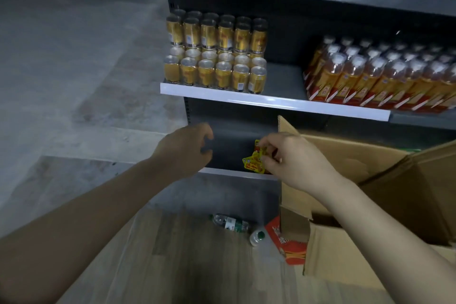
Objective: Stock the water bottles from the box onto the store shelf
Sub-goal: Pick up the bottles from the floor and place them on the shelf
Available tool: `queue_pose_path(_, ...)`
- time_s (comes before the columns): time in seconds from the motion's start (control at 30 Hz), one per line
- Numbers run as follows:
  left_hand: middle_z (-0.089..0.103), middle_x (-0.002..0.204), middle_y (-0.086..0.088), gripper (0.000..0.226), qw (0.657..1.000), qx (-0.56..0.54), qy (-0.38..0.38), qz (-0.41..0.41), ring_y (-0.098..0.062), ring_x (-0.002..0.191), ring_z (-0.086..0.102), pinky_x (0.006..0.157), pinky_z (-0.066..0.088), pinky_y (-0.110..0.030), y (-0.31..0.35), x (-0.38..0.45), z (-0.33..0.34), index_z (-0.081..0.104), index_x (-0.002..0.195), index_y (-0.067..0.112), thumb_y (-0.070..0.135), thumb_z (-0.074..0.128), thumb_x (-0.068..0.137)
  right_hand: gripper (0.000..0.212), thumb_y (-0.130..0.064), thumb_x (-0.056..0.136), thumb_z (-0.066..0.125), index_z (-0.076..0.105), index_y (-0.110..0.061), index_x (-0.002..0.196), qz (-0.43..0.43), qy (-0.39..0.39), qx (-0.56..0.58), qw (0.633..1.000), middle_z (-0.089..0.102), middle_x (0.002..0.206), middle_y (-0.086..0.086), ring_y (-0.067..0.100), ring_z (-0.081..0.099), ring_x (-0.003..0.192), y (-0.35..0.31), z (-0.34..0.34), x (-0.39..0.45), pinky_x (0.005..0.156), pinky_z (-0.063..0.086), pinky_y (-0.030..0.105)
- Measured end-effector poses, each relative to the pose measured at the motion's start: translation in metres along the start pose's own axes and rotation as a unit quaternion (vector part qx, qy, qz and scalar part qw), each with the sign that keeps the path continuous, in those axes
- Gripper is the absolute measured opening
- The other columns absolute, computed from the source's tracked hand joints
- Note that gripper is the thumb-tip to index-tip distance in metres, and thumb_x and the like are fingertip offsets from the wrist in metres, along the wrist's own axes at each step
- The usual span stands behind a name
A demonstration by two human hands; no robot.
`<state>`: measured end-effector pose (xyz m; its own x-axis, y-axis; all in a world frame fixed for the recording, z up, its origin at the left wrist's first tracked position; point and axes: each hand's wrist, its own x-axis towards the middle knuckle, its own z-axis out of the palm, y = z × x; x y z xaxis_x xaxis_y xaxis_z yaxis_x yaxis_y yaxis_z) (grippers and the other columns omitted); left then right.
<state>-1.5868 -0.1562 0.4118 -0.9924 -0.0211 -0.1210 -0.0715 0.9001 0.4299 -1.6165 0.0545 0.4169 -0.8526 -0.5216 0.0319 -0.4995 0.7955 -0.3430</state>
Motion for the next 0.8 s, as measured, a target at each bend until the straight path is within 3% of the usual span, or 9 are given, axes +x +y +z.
queue_pose_path(0.17,0.055,0.098,0.004,0.031,1.0,0.007,0.0,-0.011,-0.017,0.089,0.055,0.082,0.047,-0.031,-0.029,0.001,0.028,0.051,0.118,0.019,0.026,0.058,0.089,0.036,-0.024,0.087,0.054,0.053,-0.021,0.123,0.022,-0.01,0.032,0.999,0.059,0.109,0.003,0.015,0.056,0.089,-0.001,0.046,-0.002,0.073,0.049,0.032)
queue_pose_path(0.27,0.058,0.102,0.002,0.03,1.0,0.004,-0.006,-0.021,-0.02,0.092,0.056,0.084,0.048,-0.033,-0.046,0.004,0.049,0.052,0.116,0.02,0.026,0.059,0.088,0.037,-0.024,0.088,0.054,0.052,-0.02,0.125,0.028,-0.019,0.035,0.999,0.058,0.11,0.003,0.015,0.056,0.089,0.002,0.074,-0.001,0.069,0.046,0.027)
queue_pose_path(0.5,0.061,0.107,-0.001,0.03,0.999,-0.013,-0.017,-0.024,-0.025,0.1,0.058,0.089,0.048,-0.036,-0.086,0.013,0.113,0.054,0.115,0.018,0.022,0.059,0.086,0.037,-0.022,0.086,0.055,0.053,-0.019,0.122,0.058,-0.022,0.042,0.997,0.059,0.111,0.006,0.023,0.058,0.098,0.014,0.15,-0.001,0.078,0.049,0.034)
queue_pose_path(0.67,0.055,0.093,0.005,0.025,0.999,-0.03,-0.013,-0.021,-0.024,0.095,0.058,0.089,0.048,-0.038,-0.116,0.022,0.156,0.055,0.109,0.019,0.02,0.06,0.084,0.037,-0.02,0.083,0.055,0.055,-0.017,0.119,0.082,-0.029,0.044,0.995,0.06,0.114,0.01,0.029,0.057,0.105,0.031,0.207,-0.004,0.082,0.049,0.04)
queue_pose_path(0.8,0.059,0.094,0.003,0.025,1.0,-0.001,-0.02,-0.013,-0.026,0.096,0.058,0.086,0.048,-0.038,-0.135,0.028,0.194,0.055,0.11,0.02,0.022,0.058,0.085,0.037,-0.02,0.084,0.053,0.054,-0.015,0.121,0.092,-0.04,0.019,0.995,0.059,0.116,0.011,0.032,0.057,0.105,0.053,0.253,-0.008,0.081,0.049,0.038)
